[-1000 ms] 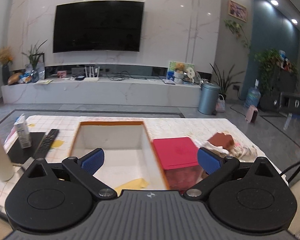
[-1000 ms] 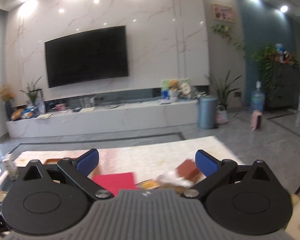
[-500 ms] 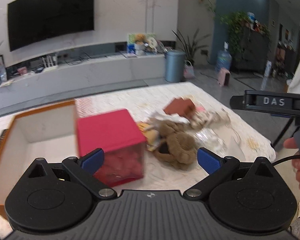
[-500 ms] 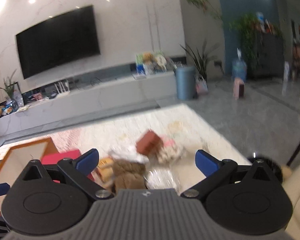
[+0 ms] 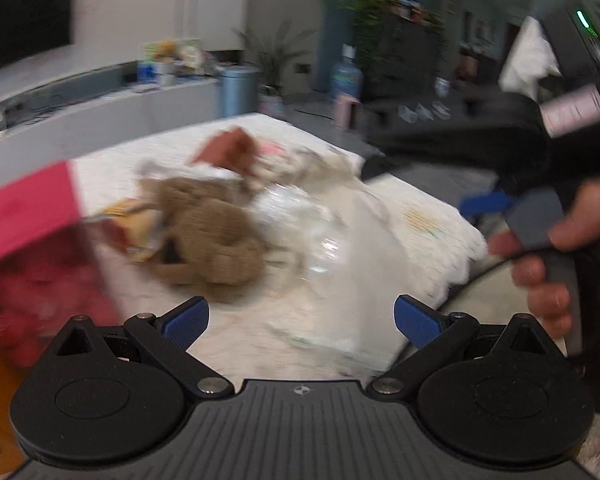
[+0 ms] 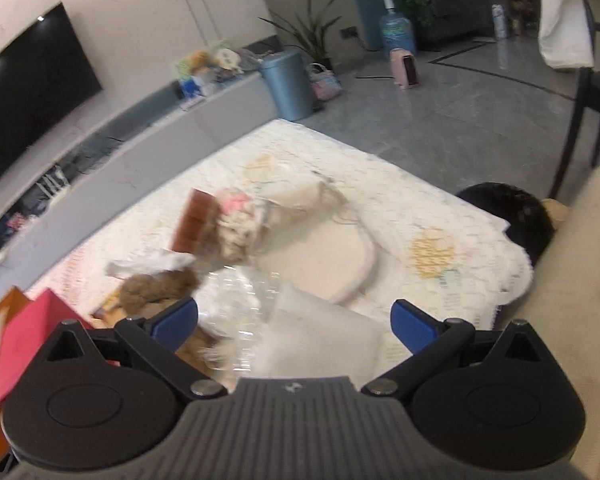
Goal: Organize soft objects
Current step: 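Grasp the white mesh cloth with the left tool and lift it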
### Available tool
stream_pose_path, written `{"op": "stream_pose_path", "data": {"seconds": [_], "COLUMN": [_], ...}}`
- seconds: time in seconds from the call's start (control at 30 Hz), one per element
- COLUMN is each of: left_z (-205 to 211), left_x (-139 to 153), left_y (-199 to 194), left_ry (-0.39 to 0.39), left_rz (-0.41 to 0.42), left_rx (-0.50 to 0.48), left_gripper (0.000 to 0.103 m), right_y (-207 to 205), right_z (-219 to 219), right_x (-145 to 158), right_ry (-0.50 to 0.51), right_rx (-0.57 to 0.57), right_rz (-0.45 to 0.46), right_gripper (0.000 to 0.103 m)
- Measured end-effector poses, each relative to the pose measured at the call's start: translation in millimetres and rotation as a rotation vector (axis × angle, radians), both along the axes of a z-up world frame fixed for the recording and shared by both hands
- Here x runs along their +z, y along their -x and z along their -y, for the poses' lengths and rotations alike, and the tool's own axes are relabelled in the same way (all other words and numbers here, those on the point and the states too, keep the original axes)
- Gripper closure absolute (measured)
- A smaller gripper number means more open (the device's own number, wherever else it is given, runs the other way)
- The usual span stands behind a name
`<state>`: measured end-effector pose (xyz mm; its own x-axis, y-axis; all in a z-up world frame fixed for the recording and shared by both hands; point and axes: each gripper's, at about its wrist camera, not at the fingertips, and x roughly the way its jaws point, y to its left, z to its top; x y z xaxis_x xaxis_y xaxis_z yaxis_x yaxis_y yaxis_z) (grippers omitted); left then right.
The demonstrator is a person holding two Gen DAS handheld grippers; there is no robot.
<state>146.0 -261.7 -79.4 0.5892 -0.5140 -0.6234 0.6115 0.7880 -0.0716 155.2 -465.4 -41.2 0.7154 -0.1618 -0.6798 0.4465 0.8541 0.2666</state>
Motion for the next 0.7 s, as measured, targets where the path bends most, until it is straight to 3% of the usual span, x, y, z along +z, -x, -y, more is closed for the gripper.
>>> {"op": "stream_pose_path", "data": {"seconds": [0.17,0.3,0.5,0.63,0.7], "left_z": [37,58,75,73,72], "left_x": [-24,-40,-53,-58,-58], "left_y": [1,-6,-10,-20,-22], "left_ry": [-0.044,-0.056,-0.103,-0.112,-0.122], "left_rz": [0.022,-0.016,0.008,-0.034,-0.015], "left_rx": [-0.063,-0.080,-0.090,-0.062,-0.056], "left_gripper": [0.000,0.000,0.000,0.000,0.012], "right_y": [6,11,5,6,6], "right_z": [2,6,2,-3,-5], "right_x": [3,4,-4,-2,-1], "right_ry": [0.114,0.156,0.227,0.231,0.238], "right_rx": [-0.076,-0.155,-0.119,-0.086,-0.077], "right_rz": [-0.008,-0.003,-0.081,-0.072,-0.073], "right_gripper": [0.003,0.003,0.003,0.003,0.003]}}
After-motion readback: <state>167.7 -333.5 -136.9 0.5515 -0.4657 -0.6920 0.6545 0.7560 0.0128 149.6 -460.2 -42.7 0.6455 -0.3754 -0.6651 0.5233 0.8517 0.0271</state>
